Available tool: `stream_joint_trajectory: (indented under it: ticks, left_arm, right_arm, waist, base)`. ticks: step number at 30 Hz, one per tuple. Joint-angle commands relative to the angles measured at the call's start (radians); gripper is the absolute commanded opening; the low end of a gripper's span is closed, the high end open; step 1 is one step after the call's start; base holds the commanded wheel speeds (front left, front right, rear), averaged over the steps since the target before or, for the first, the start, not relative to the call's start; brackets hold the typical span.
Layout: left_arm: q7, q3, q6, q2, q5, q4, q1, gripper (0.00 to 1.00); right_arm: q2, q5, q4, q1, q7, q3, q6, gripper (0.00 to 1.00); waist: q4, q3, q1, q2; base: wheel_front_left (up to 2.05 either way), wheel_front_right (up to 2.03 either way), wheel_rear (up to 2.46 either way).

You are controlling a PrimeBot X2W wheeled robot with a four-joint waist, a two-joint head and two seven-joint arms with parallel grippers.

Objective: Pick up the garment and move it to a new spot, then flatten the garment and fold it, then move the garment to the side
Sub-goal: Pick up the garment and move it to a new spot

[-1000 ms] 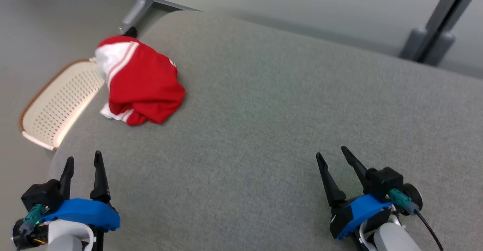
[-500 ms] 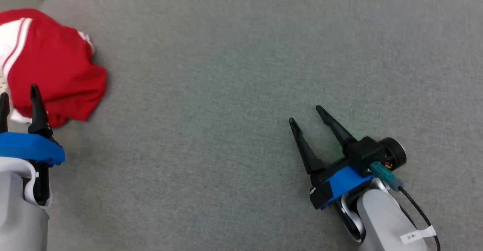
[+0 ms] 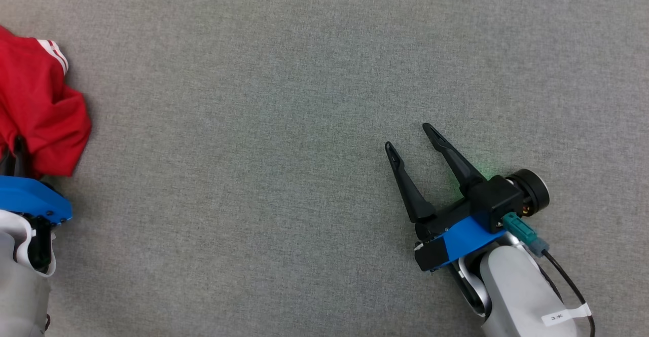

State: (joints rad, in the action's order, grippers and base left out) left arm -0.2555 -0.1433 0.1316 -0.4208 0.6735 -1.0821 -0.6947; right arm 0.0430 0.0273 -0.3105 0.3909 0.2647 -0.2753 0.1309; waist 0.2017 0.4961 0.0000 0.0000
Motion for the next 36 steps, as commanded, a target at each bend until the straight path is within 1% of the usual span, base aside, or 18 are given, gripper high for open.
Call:
stream_joint_trajectory:
  ticks: [1, 5, 7, 8, 12, 15, 17, 21, 24, 27, 33, 36]
  left_arm:
    - [0.009, -0.017, -0.002, -0.003, 0.017, -0.002, -0.012, 0.0]
    - [-0.005, -0.075, -0.002, -0.031, 0.065, 0.044, -0.025, 0.0]
    - [-0.01, -0.091, -0.002, -0.057, 0.071, 0.088, -0.039, 0.0]
    - [-0.011, -0.093, -0.002, -0.07, 0.062, 0.129, -0.048, 0.0]
    - [-0.01, -0.075, -0.002, -0.088, 0.005, 0.287, -0.03, 0.0]
    - [-0.01, -0.067, -0.002, -0.076, -0.038, 0.404, -0.008, 0.0]
    - [-0.01, -0.079, -0.002, -0.063, -0.066, 0.466, 0.007, 0.0]
    - [-0.01, -0.107, -0.002, -0.034, -0.1, 0.57, 0.036, 0.0]
    - [-0.01, -0.127, -0.002, -0.001, -0.101, 0.628, 0.066, 0.0]
    - [-0.011, -0.158, -0.002, 0.022, -0.099, 0.676, 0.086, 0.0]
    - [-0.01, -0.257, -0.002, 0.048, -0.111, 0.72, 0.128, 0.0]
    - [-0.01, -0.324, -0.002, 0.075, -0.116, 0.729, 0.149, 0.0]
  right_arm:
    - [0.014, 0.003, -0.016, -0.011, -0.001, 0.013, 0.0, 1.0]
    - [0.013, 0.019, -0.02, -0.021, -0.001, 0.018, 0.0, 1.0]
    - [0.012, 0.031, -0.018, -0.027, -0.001, 0.02, 0.0, 1.0]
    - [0.012, 0.038, -0.018, -0.029, -0.001, 0.024, 0.0, 1.0]
    - [0.01, 0.07, -0.017, -0.047, 0.0, 0.03, 0.0, 1.0]
    - [0.011, 0.103, -0.021, -0.064, -0.001, 0.035, 0.0, 1.0]
    - [0.01, 0.119, -0.018, -0.081, -0.001, 0.035, 0.0, 1.0]
    - [0.01, 0.149, -0.012, -0.115, 0.0, 0.03, 0.0, 1.0]
    - [0.01, 0.167, -0.004, -0.134, 0.0, 0.023, 0.0, 1.0]
    - [0.01, 0.171, 0.009, -0.144, -0.001, 0.013, 0.0, 1.0]
    - [0.01, 0.188, 0.035, -0.166, 0.0, -0.028, 0.0, 1.0]
    - [0.01, 0.203, 0.049, -0.183, -0.001, -0.041, 0.0, 1.0]
  waist:
    - [0.0, -0.004, 0.0, 0.0]
    - [0.001, -0.026, 0.0, 0.0]
    - [0.002, -0.045, 0.0, 0.0]
    - [0.003, -0.056, 0.0, 0.0]
    - [-0.006, -0.112, 0.0, 0.0]
    - [-0.028, -0.162, 0.0, 0.0]
    - [-0.051, -0.191, 0.0, 0.0]
    - [-0.115, -0.238, 0.0, 0.0]
    - [-0.178, -0.26, 0.0, 0.0]
    - [-0.248, -0.272, 0.0, 0.0]
    - [-0.395, -0.276, 0.0, 0.0]
    - [-0.462, -0.272, 0.0, 0.0]
  base:
    - [0.0, 0.0, 0.0]
    - [0.0, 0.0, 0.0]
    - [0.0, 0.0, 0.0]
    - [0.0, 0.0, 0.0]
    - [0.0, 0.0, 0.0]
    - [0.0, 0.0, 0.0]
    - [0.0, 0.0, 0.0]
    - [0.0, 0.0, 0.0]
    - [0.0, 0.0, 0.0]
    - [0.0, 0.0, 0.0]
    - [0.0, 0.0, 0.0]
    - [0.0, 0.0, 0.0]
